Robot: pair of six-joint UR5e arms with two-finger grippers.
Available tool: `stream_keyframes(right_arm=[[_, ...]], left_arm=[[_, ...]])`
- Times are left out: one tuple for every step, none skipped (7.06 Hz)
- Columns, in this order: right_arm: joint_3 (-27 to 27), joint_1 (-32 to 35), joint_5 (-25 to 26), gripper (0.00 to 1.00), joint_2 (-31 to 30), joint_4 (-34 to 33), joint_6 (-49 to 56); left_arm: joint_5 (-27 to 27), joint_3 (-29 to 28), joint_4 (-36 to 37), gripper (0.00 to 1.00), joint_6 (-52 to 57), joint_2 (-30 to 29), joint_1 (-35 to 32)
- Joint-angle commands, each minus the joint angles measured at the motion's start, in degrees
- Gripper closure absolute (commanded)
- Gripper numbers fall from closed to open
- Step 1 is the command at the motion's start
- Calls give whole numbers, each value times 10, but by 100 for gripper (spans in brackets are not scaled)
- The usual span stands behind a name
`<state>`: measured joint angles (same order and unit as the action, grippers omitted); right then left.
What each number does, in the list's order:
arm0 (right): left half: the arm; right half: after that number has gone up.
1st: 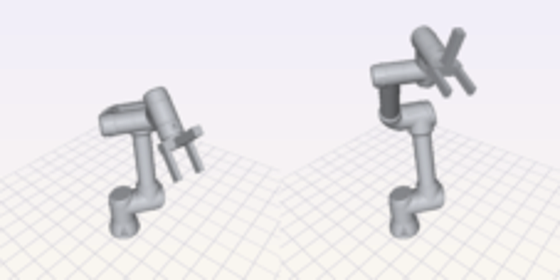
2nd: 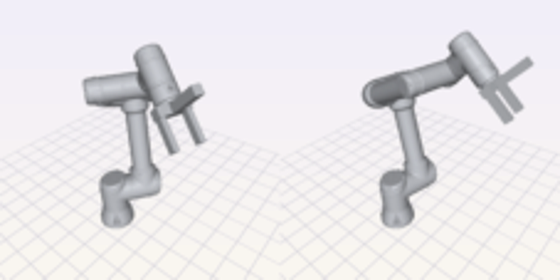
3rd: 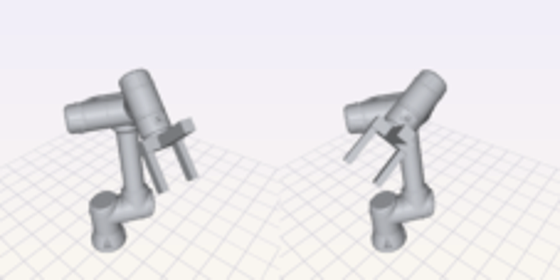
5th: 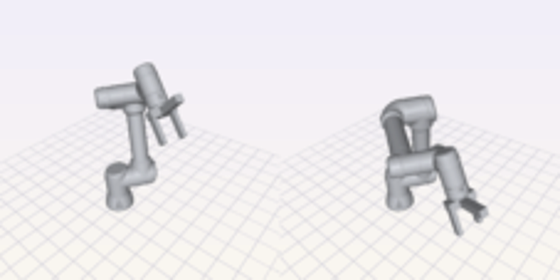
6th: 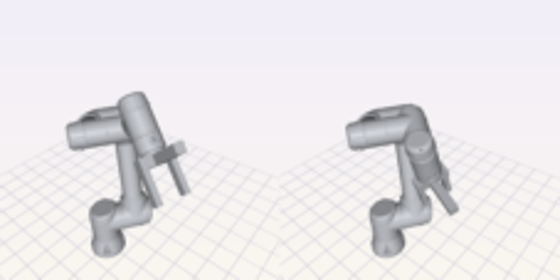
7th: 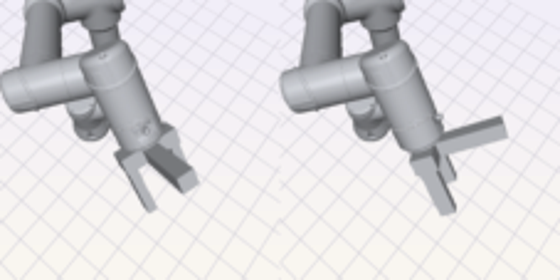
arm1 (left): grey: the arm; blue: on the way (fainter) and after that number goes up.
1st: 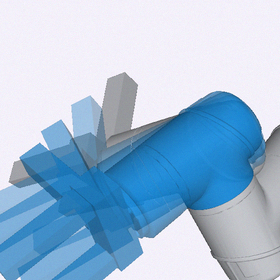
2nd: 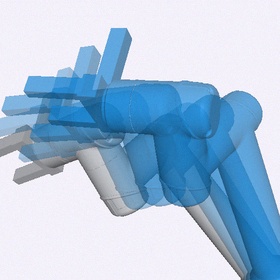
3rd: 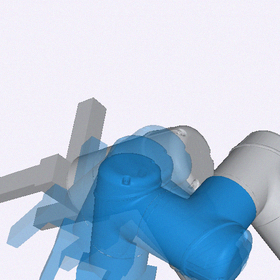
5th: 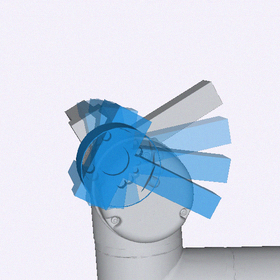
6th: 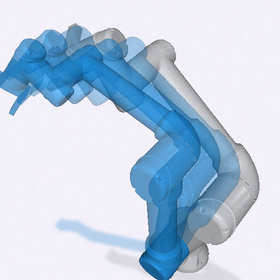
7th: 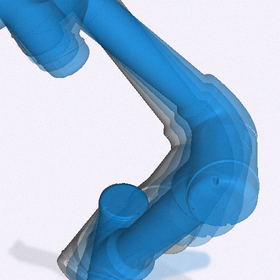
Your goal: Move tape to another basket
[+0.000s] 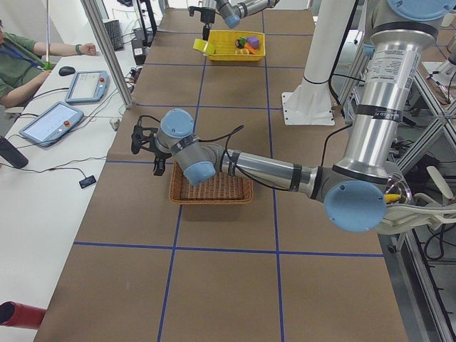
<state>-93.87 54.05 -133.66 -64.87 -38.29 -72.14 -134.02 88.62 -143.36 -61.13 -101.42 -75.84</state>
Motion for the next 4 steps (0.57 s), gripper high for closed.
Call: stream_keyframes(right_arm=[[-2,-56,76,100,4,157,-176],[-13,-74,87,100,9,191,-232],[-32,-90,104,100,15,203,-273],[-56,-110,116,100,18,203,-308]], left_arm=[[-10,-11,-163,1,-271,-19,69],[-27,-6,-188,1,-403,-44,88],[-50,-6,-236,1,-516,-61,96],[-46,-7,-306,1,-595,-79,124]])
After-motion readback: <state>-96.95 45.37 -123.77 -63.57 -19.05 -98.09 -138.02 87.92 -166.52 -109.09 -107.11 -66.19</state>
